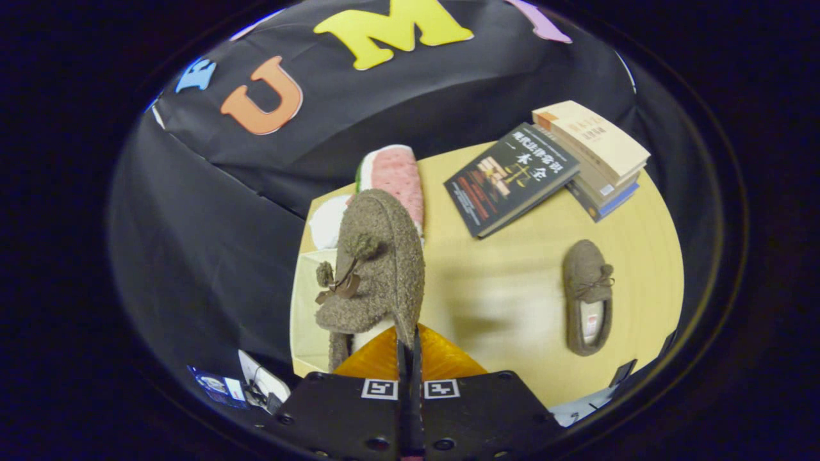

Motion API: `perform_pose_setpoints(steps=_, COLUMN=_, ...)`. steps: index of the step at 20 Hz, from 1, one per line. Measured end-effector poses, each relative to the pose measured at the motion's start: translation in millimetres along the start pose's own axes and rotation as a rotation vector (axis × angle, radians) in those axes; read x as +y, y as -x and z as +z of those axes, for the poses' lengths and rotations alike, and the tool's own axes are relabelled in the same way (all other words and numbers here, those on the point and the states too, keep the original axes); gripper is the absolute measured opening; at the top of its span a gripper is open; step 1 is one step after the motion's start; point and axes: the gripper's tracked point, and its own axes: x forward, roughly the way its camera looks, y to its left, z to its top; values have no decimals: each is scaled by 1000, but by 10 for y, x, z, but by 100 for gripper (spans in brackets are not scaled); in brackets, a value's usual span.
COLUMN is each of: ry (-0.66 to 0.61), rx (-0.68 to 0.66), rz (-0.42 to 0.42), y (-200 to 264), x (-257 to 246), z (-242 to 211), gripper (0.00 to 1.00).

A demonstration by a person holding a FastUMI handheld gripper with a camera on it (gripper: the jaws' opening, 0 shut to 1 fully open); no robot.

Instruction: Open the storage box then place both shoes into the box .Put the left shoe in first, then the right shoe, with the right side of both shoes facing outward in a uniform manner.

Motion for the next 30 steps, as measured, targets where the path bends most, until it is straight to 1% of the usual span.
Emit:
perform_pose_setpoints(steps=2, ry=29, rx=14, rz=10, y=-136, x=348, z=-29, gripper=0)
perform_pose_setpoints(steps=4, ry=33, rx=49, rz=17, y=-366, x=627, z=-123, gripper=0)
perform_pose_setpoints(steps=6, ry=-2, rx=93, rz=34, y=-669, x=873, z=-233, gripper=0)
perform_pose_setpoints(steps=8, ry=-33, rx=128, rz=30, y=-931, x=1001, z=-377, gripper=0)
perform_pose_setpoints(steps=10, ry=-41, rx=148, rz=4, y=-1214, x=1035, z=-495, gripper=1)
perform_pose_setpoints(steps=14, ry=-85, rx=184, rz=-77, y=-1719, x=1056, z=-759, gripper=0)
perform_pose_setpoints(steps=18, ry=-97, rx=179, rz=-137, y=-2238, x=1084, z=-814, gripper=0)
perform_pose_setpoints(steps=21, ry=-104, rx=208, rz=-184, y=-2554, x=1099, z=-920, gripper=0)
perform_pose_setpoints(steps=22, ry=-83, rx=212, rz=-223, y=-2641, x=1028, z=-944, gripper=1)
perform_pose_setpoints(steps=23, ry=-79, rx=223, rz=-231, y=-2706, x=1013, z=-980, gripper=0)
perform_pose_setpoints(steps=24, ry=-89, rx=253, rz=-219, y=-2739, x=1050, z=-1054, gripper=0)
perform_pose_setpoints(steps=26, ry=-57, rx=225, rz=-252, y=-2767, x=959, z=-1019, gripper=1)
perform_pose_setpoints(steps=27, ry=-46, rx=224, rz=-249, y=-2771, x=963, z=-1041, gripper=5)
perform_pose_setpoints(steps=28, ry=-45, rx=217, rz=-230, y=-2761, x=1001, z=-1032, gripper=5)
perform_pose_setpoints(steps=29, ry=-41, rx=209, rz=-231, y=-2755, x=990, z=-1020, gripper=10)
perform_pose_setpoints(steps=30, ry=-37, rx=203, rz=-232, y=-2725, x=996, z=-993, gripper=12)
